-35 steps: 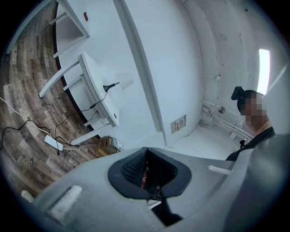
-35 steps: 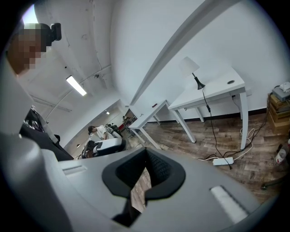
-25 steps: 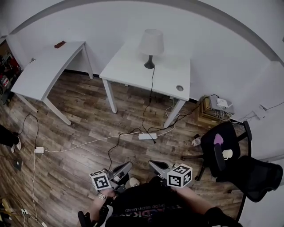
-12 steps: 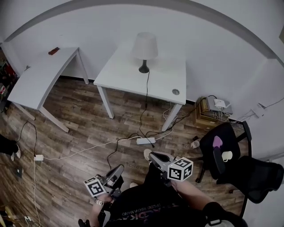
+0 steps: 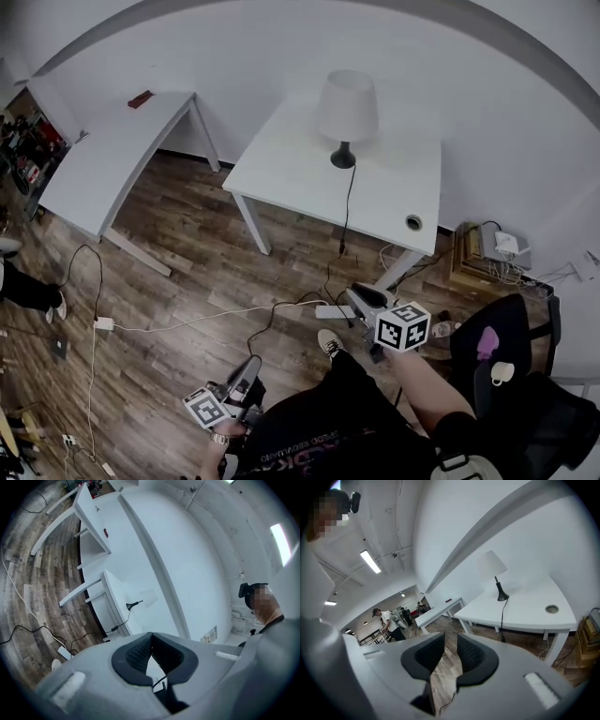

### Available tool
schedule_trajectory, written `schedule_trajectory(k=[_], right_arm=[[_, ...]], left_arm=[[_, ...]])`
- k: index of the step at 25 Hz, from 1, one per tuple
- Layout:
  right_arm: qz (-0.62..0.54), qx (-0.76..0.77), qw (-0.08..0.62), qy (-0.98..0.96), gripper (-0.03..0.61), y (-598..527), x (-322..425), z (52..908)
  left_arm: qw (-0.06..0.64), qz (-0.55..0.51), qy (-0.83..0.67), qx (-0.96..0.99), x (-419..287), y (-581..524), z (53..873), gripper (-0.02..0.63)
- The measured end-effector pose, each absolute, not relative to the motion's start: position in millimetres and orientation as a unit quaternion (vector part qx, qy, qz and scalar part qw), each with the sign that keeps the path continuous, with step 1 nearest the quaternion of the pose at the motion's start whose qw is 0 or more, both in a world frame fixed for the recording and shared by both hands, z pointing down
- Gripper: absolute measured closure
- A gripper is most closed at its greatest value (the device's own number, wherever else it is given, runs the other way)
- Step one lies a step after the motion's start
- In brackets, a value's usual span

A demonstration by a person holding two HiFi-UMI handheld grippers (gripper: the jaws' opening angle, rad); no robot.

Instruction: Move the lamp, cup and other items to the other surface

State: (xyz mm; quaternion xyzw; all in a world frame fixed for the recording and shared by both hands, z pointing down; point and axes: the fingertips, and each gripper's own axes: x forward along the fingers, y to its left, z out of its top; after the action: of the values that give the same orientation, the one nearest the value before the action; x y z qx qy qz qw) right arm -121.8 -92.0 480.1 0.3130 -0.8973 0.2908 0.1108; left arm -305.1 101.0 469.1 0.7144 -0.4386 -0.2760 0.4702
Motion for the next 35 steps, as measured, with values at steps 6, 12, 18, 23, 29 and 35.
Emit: schedule_trajectory(k=[6,12,18,23,29,35], right_arm=[[0.241,0.344,0.119,-0.900,0.458,-226,-123,481],[0.177,0.367,0.147,-0.901,0.457,-350,-122,496],[0.135,0.397,0.185,-0.889,0.438,-457,-128,530],[0.125,0.406,0.193,-0.885,0.400,-525,-146,553],[0.117,0.418,0.206,-0.877,0.360,-579,-164,576],[0.105,0.425,0.197,-0.877,0.344,-602,-179,588]], left_arm=[[0.483,-0.288,-0.472,0.679,-308,52,475,0.615],[0.489,-0.287,-0.503,0.652,-306,19,487,0.616],[0.508,-0.323,-0.529,0.598,-305,9,502,0.616],[0.519,-0.342,-0.557,0.551,-308,13,511,0.617],[0.523,-0.346,-0.588,0.511,-308,24,518,0.617],[0.539,-0.335,-0.596,0.492,-303,26,527,0.617]])
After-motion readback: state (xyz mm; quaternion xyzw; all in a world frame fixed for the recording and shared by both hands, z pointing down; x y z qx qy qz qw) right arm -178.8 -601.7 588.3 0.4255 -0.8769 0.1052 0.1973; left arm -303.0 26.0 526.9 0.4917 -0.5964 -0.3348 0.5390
